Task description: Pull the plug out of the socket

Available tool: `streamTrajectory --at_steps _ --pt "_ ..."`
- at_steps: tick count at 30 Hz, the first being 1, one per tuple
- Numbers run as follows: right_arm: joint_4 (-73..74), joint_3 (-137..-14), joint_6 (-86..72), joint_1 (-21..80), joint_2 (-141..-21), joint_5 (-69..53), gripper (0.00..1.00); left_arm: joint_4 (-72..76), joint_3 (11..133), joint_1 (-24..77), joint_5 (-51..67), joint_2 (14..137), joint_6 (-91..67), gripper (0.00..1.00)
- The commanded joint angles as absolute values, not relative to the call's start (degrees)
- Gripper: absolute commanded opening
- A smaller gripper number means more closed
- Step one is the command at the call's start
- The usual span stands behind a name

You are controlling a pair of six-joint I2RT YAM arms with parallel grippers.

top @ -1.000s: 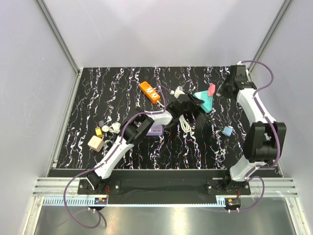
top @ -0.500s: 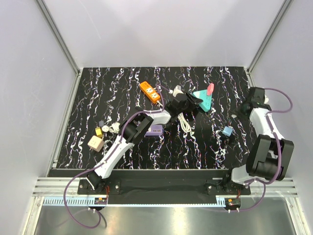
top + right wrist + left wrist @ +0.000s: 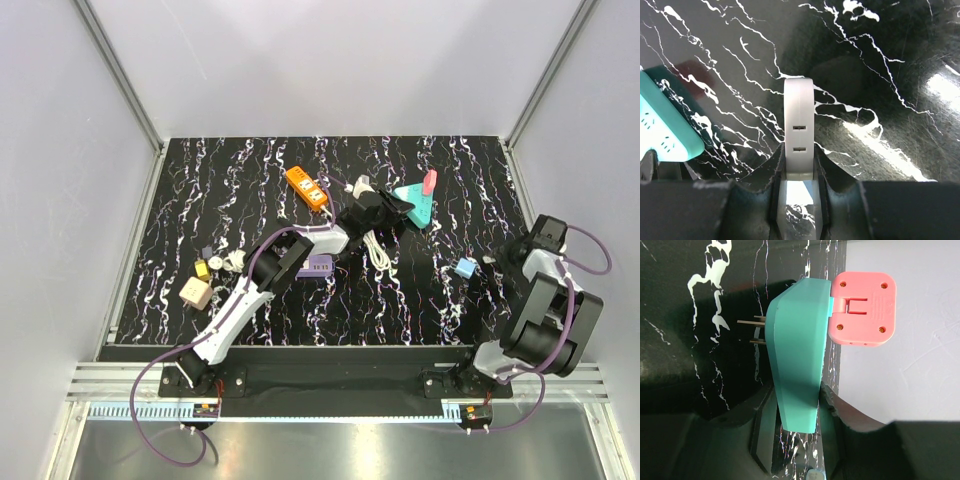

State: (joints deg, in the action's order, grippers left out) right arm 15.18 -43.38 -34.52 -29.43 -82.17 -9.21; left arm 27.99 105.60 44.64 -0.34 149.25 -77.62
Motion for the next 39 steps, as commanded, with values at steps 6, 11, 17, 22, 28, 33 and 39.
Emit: streamTrajectory --at_steps 6,11,17,22,28,33,39 --pt "9.6 -37.4 -36.8 -30.1 -74.0 -6.2 0.29 26.6 104.9 44.1 -0.4 149.9 -75.4 0.00" --pt "9.5 -37.4 -36.3 -30.1 -76.3 -9.0 0.36 26.2 104.2 44.1 -0.4 149.3 -75.1 0.00" --pt "10.3 -37.4 -34.4 -30.1 -74.0 -9.5 0.51 25.4 104.5 44.1 -0.9 149.2 -74.6 0.00" --pt "15.7 -39.4 -33.8 -30.1 -69.3 -8.4 0.70 25.4 104.5 44.1 -1.0 149.2 -74.4 0.00" --pt "22.8 -42.3 -33.7 -27.3 -60.5 -9.5 0.76 25.3 104.1 44.1 -1.0 148.8 -74.3 0.00" --pt "24.6 -49.2 -30.1 -16.3 -66.0 -1.0 0.83 25.4 103.9 44.1 -1.1 148.8 -74.7 0.00" --pt "28.3 -63.6 -27.6 -5.9 -84.4 5.4 0.94 26.7 102.4 44.1 -0.3 148.2 -74.3 0.00"
